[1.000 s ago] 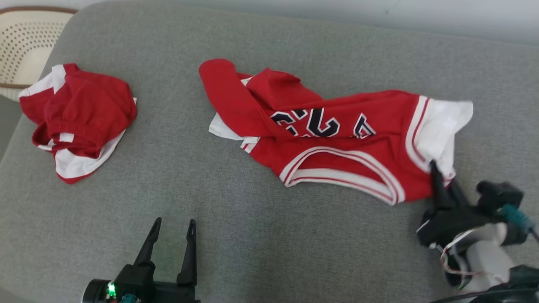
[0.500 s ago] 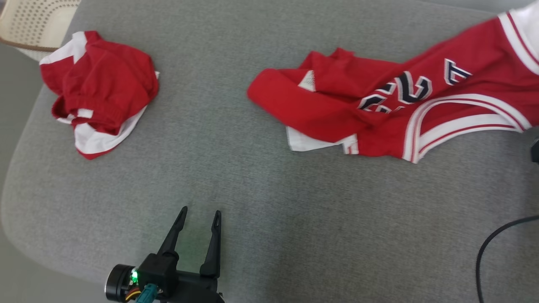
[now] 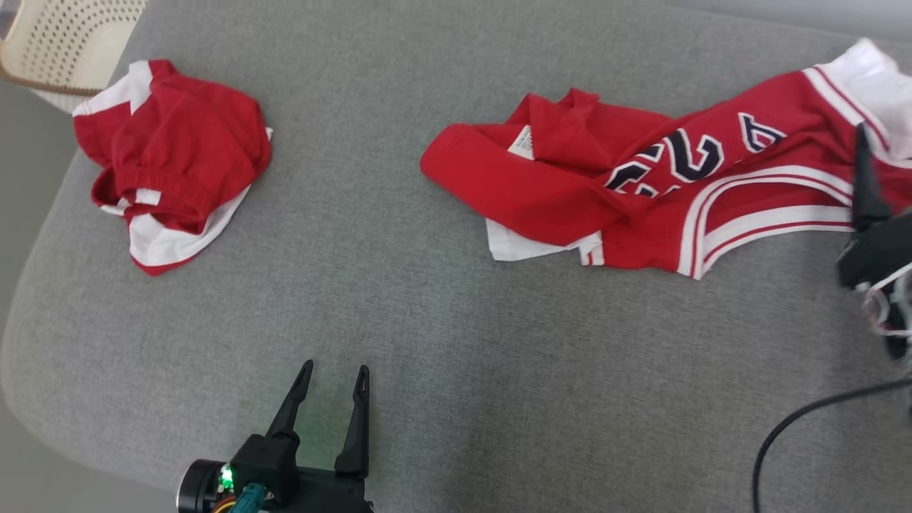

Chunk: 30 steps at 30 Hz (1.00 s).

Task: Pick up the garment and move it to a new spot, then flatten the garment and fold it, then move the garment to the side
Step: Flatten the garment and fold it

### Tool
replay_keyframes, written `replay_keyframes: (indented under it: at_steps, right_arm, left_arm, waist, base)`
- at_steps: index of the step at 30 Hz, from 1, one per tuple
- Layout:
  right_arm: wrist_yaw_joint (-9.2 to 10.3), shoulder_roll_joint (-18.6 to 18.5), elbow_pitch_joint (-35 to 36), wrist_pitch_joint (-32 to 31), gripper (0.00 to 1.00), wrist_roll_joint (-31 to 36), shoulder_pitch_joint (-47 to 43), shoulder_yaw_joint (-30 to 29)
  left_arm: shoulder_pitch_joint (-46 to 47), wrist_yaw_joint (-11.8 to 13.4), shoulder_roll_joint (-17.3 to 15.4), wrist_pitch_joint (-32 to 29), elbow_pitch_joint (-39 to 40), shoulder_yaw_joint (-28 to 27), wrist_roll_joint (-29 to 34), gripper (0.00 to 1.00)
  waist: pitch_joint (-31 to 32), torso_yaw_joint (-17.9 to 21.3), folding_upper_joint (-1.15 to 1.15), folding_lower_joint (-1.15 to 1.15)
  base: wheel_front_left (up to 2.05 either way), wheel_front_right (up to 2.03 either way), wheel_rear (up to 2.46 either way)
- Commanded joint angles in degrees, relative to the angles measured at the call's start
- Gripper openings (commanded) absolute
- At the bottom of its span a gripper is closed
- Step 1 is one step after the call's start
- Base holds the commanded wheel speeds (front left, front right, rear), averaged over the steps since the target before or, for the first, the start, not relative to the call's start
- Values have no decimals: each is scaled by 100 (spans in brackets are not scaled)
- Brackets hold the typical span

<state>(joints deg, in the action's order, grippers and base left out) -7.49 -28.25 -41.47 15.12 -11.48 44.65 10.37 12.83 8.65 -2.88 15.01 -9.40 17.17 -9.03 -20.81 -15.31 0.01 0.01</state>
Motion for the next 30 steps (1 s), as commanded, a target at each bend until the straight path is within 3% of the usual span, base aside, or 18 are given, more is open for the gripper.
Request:
replay_keyframes:
  at_steps: [1, 12, 21, 30]
  right_arm:
    - [0, 95, 212, 4, 100, -95, -211, 188]
    - [0, 363, 1532, 4, 100, -1136, -1023, 2465]
    - [0, 256, 1048, 4, 100, -1828, -771, 4044]
    - [0, 185, 373, 4, 100, -1775, -372, 4534]
  left_arm:
    - [-76, -36, -5, 26, -57, -20, -10, 100]
    - [-236, -164, -4, 26, -260, -2, -23, 100]
    - [-357, -177, -4, 26, -282, 89, -162, 100]
    - [-478, -138, -3, 26, -245, 14, -234, 100]
  waist:
    - [194, 164, -1, -1]
    - [503, 320, -1, -1]
    - [545, -64, -1, -1]
    - [470, -358, -1, -1]
  base:
    - [0, 0, 0]
    - [0, 0, 0]
    - [0, 0, 0]
    - [0, 0, 0]
